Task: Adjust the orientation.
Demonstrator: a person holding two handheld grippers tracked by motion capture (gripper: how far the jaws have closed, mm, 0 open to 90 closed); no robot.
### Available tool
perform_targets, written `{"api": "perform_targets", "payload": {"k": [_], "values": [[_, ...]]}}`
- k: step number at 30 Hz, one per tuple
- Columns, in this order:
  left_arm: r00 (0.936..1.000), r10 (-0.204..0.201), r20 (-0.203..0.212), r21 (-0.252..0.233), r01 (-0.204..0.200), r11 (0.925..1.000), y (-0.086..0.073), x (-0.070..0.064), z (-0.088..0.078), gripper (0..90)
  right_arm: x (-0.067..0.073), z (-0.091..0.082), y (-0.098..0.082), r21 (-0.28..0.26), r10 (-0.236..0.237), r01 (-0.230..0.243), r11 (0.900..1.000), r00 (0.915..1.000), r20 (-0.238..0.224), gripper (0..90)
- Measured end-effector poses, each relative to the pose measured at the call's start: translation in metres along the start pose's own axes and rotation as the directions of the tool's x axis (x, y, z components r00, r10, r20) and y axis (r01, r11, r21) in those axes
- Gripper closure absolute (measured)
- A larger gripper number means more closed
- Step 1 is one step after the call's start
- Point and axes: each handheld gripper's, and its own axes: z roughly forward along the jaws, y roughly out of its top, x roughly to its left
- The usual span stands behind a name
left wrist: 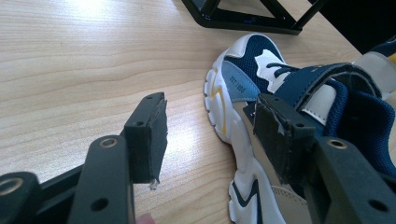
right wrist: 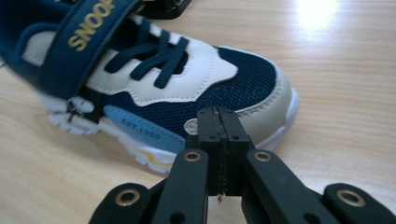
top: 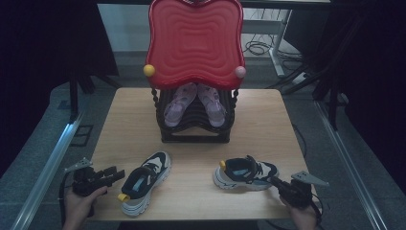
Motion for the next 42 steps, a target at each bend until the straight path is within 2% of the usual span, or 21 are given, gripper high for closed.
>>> {"api": "perform_targets", "payload": {"k": [12,20,28,32,37,42], "values": [[1.0,-0.003,-0.004,-0.003,0.003,1.0,0.0,0.001,-0.001,44.5,-0.014,0.029,0.025,0.005,0.018,-0.018,1.0,0.9994,0.03,89.3],[1.0,-0.002,-0.004,-0.003,0.002,1.0,0.0,0.002,-0.002,44.4,-0.017,0.037,0.028,0.007,0.029,-0.029,1.0,0.9986,0.045,89.3],[1.0,-0.003,-0.005,-0.003,0.003,1.0,0.0,0.002,-0.002,44.4,-0.014,0.035,0.024,0.011,0.02,-0.02,1.0,0.9988,0.045,89.2],[1.0,-0.003,-0.005,0.001,0.003,1.0,-0.001,0.002,-0.001,44.4,-0.015,0.036,0.026,0.012,0.027,-0.028,1.0,0.9979,0.06,89.2],[1.0,-0.002,-0.005,0.004,0.002,1.0,-0.001,0.002,0.0,44.4,-0.014,0.044,0.032,0.023,0.029,-0.031,0.999,0.9961,0.083,89.3],[1.0,-0.003,-0.005,0.004,0.003,1.0,-0.001,0.002,0.0,44.4,-0.01,0.057,0.043,0.04,0.002,-0.005,0.999,0.9969,0.078,89.3]]}}
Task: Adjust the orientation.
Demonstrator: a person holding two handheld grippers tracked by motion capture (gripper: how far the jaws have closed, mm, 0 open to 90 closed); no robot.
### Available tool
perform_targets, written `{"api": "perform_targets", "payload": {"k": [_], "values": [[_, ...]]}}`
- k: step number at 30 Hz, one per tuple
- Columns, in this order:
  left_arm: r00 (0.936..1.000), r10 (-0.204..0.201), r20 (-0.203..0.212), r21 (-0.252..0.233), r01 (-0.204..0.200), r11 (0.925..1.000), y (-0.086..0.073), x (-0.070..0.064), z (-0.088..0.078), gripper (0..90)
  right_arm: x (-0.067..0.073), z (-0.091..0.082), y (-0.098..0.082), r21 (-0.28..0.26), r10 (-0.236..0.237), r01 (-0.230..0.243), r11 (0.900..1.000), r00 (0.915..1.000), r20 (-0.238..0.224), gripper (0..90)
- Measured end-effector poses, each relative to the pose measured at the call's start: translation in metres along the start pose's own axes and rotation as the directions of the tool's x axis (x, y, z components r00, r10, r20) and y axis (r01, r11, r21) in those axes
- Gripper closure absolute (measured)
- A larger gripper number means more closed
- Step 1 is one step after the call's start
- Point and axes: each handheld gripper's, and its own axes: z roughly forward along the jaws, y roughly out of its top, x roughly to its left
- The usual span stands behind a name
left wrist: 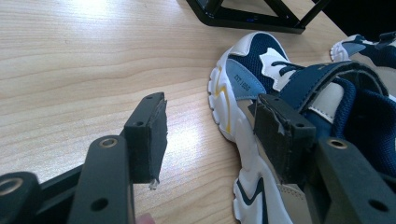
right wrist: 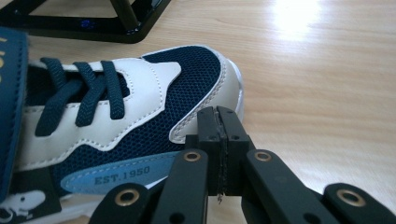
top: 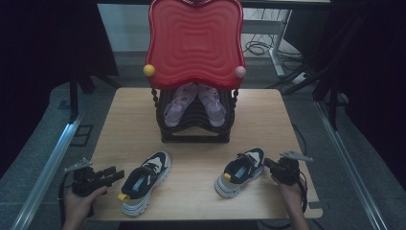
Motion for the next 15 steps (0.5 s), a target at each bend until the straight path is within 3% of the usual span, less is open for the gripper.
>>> {"api": "perform_targets", "payload": {"k": [10,15], "values": [[1.0,-0.001,-0.001,0.0,0.001,1.0,0.0,0.001,0.0,44.4,0.014,0.021,0.02,0.045,-0.075,0.075,0.996,0.9971,-0.016,89.3],[1.0,-0.001,-0.001,0.002,0.001,1.0,-0.001,0.002,0.001,44.4,0.019,0.03,0.026,0.055,-0.087,0.089,0.994,0.9954,-0.039,89.3]]}}
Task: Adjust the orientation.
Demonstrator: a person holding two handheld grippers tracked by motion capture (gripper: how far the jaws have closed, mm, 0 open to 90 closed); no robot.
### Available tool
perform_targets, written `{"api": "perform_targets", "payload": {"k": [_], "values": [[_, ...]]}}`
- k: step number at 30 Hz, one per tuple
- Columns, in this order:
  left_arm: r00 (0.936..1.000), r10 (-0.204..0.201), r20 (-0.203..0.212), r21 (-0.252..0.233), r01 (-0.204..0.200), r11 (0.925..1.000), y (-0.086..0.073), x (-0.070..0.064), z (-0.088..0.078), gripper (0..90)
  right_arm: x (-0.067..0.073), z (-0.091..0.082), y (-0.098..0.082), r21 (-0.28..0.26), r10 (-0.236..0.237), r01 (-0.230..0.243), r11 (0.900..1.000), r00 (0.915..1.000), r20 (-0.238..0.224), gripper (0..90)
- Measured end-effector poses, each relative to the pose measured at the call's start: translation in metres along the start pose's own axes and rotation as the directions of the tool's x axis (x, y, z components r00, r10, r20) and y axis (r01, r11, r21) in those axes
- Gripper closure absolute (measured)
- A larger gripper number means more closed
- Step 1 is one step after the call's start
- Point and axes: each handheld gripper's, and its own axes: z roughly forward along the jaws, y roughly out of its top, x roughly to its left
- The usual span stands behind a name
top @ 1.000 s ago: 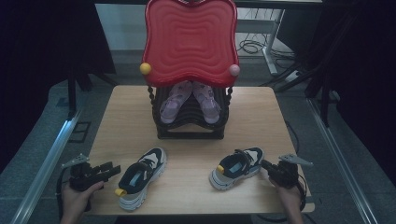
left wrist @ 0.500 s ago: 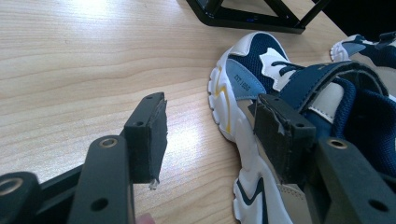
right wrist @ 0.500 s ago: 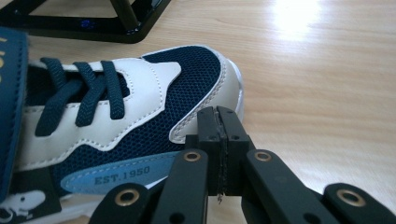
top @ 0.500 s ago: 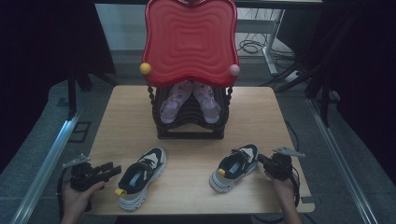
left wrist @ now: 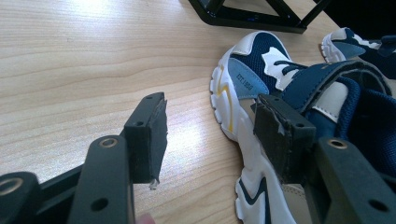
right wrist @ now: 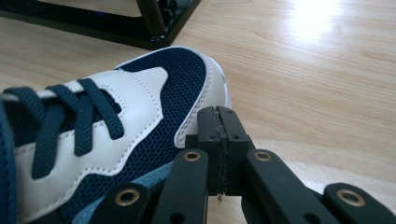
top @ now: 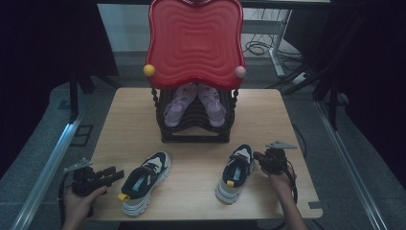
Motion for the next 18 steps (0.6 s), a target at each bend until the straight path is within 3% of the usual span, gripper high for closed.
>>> {"api": "perform_targets", "payload": {"k": [6,18], "values": [[1.0,-0.002,-0.002,-0.004,0.002,1.0,0.0,0.001,-0.001,44.4,0.007,0.01,0.007,0.001,-0.012,0.012,1.0,0.9995,-0.03,89.4],[1.0,-0.002,0.001,0.001,0.002,1.0,0.0,0.001,0.0,44.4,0.015,0.025,0.015,0.004,0.015,-0.015,1.0,0.9955,-0.094,89.4]]}}
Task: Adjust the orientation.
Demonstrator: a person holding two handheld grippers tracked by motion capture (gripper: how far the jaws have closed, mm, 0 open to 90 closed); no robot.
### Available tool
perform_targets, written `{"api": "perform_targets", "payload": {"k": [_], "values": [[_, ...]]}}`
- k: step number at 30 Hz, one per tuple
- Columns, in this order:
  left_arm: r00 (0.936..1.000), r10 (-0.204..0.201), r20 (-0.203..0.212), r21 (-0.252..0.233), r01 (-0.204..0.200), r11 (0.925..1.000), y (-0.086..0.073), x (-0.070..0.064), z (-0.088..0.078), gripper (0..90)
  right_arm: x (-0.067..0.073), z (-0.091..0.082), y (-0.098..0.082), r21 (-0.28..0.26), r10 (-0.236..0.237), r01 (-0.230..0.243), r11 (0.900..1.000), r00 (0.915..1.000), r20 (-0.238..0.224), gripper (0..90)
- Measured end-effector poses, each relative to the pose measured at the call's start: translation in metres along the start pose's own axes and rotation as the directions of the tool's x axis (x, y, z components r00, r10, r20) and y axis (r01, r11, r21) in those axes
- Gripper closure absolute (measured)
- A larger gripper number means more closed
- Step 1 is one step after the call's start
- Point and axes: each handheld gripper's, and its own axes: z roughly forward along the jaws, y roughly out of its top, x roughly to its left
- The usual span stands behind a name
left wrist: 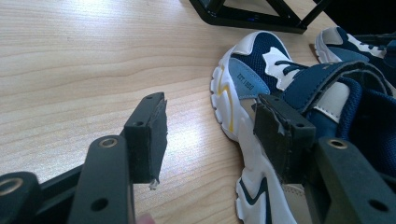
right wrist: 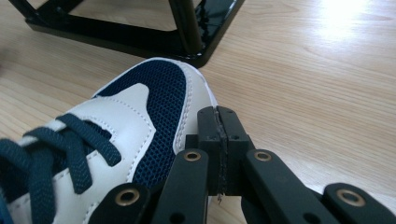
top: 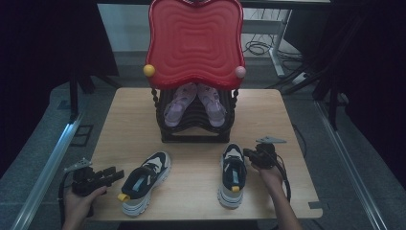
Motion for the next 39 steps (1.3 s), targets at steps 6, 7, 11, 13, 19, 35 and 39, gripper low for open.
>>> {"api": "perform_targets", "payload": {"k": [6,7,11,13,19,35,39], "values": [[1.0,-0.003,-0.001,-0.003,0.003,1.0,0.0,0.001,0.0,44.4,0.002,0.007,0.005,0.015,0.0,0.001,1.0,0.9994,-0.035,89.4],[1.0,-0.002,0.0,-0.001,0.002,1.0,0.0,0.001,0.0,44.4,0.002,0.009,0.006,0.019,-0.005,0.006,1.0,0.9986,-0.052,89.4],[1.0,-0.002,-0.001,0.002,0.002,1.0,0.0,0.001,0.001,44.4,0.002,0.014,0.007,0.015,-0.006,0.007,1.0,0.9973,-0.073,89.4],[1.0,-0.002,-0.001,0.003,0.002,1.0,0.0,0.001,0.001,44.4,0.002,0.014,0.007,0.017,-0.007,0.009,1.0,0.9971,-0.076,89.4],[1.0,-0.004,0.001,0.005,0.004,1.0,-0.001,0.001,0.002,44.3,0.007,0.02,0.009,0.014,-0.032,0.034,0.999,0.9936,-0.108,89.4],[1.0,-0.004,0.002,0.008,0.004,1.0,-0.002,0.002,0.003,44.3,0.02,0.039,0.018,0.034,-0.102,0.113,0.993,0.97,-0.22,89.3],[1.0,-0.005,0.002,0.009,0.005,0.9999,-0.002,0.002,0.003,44.3,0.021,0.041,0.018,0.026,-0.115,0.125,0.992,0.9633,-0.243,89.3]]}}
